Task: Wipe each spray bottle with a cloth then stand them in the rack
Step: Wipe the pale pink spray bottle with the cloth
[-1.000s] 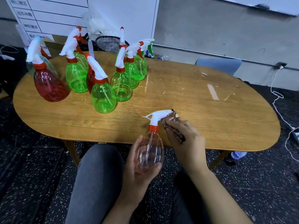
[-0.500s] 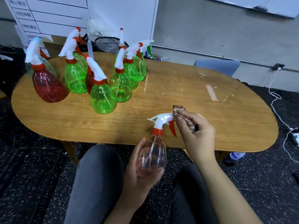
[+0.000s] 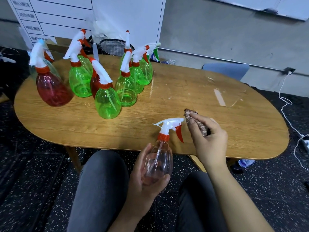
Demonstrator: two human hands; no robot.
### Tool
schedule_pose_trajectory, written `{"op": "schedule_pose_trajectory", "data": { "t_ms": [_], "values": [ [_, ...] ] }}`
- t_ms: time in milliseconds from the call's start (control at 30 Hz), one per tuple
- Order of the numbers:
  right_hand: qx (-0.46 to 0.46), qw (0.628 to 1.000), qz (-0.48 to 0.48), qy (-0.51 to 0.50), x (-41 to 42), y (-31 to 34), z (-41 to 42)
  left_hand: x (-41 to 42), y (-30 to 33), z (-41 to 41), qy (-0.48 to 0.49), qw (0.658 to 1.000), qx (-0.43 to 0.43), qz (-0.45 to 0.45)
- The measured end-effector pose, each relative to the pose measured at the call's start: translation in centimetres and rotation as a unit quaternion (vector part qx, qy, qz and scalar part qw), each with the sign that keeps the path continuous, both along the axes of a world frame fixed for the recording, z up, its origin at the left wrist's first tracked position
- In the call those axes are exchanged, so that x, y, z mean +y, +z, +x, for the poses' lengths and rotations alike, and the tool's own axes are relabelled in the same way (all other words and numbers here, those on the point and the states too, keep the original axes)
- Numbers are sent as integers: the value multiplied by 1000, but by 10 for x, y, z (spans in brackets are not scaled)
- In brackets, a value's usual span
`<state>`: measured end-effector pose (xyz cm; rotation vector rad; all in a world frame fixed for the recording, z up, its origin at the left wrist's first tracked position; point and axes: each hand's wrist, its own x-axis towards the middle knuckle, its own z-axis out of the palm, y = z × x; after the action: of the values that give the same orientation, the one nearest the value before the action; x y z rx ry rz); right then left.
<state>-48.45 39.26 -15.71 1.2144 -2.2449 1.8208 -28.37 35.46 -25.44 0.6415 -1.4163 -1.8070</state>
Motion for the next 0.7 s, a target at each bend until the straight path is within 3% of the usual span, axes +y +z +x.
{"op": "schedule_pose_trajectory", "data": {
  "t_ms": [367, 567, 700],
  "values": [
    [-6, 999, -5, 31, 11, 1, 17, 1, 11, 6, -2, 1000, -6, 2],
    [107, 981, 41, 157, 30, -9, 56, 2, 26, 7, 12, 1000, -2, 14],
    [41, 992, 38, 115, 26, -11, 51, -1, 39, 13, -16, 1000, -17, -19]
  ]
}}
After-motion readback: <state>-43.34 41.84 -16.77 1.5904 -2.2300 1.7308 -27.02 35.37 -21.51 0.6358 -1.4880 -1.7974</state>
